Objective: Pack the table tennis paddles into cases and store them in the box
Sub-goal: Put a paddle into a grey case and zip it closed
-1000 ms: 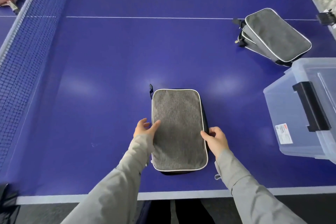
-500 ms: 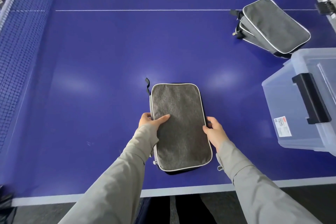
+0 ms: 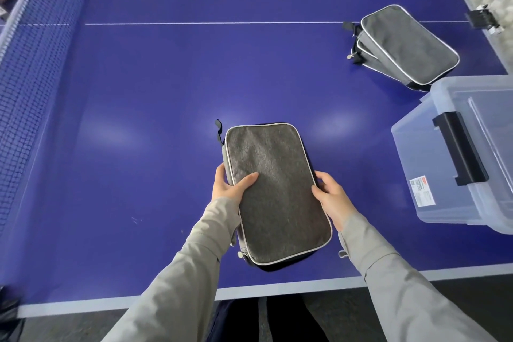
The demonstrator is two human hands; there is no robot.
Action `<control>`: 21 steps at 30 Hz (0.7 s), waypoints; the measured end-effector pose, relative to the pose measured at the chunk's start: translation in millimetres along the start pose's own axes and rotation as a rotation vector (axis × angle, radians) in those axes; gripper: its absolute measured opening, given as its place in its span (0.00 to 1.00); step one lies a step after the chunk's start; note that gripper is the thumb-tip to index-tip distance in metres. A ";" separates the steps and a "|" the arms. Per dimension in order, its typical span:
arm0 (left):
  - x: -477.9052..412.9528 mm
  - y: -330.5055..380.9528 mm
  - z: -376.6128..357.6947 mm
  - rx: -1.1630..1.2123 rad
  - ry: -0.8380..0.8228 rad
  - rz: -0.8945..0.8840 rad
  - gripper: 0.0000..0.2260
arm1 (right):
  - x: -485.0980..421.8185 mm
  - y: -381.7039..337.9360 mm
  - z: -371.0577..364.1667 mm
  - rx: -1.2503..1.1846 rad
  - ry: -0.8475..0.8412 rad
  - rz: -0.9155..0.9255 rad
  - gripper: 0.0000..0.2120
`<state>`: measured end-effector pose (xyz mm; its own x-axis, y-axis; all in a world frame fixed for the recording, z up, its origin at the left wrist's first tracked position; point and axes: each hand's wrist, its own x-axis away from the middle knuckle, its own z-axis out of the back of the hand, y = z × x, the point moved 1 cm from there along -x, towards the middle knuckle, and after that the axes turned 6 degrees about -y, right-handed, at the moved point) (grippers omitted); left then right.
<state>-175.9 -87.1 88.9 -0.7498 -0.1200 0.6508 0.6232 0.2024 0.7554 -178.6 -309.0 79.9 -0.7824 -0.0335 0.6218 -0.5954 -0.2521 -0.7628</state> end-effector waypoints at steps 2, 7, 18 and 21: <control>7.8 2.4 5.2 0.011 0.039 -0.029 0.26 | 8.9 -9.7 1.1 -0.033 -0.010 0.033 0.13; 26.8 12.9 19.4 0.136 0.208 -0.089 0.28 | 45.2 -28.1 -3.1 0.093 0.227 0.273 0.15; 41.4 49.7 14.4 0.475 0.550 -0.055 0.29 | 113.4 -13.0 -100.8 0.591 0.468 0.813 0.15; 44.1 51.9 7.7 0.517 0.575 -0.046 0.30 | 104.1 -22.9 -105.9 0.661 0.577 0.785 0.13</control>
<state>-178.3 -74.4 156.2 -0.4508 -0.5967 0.6639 0.3054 0.5958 0.7428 -265.8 -204.2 143.4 -0.9602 -0.0032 -0.2791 0.1641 -0.8153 -0.5553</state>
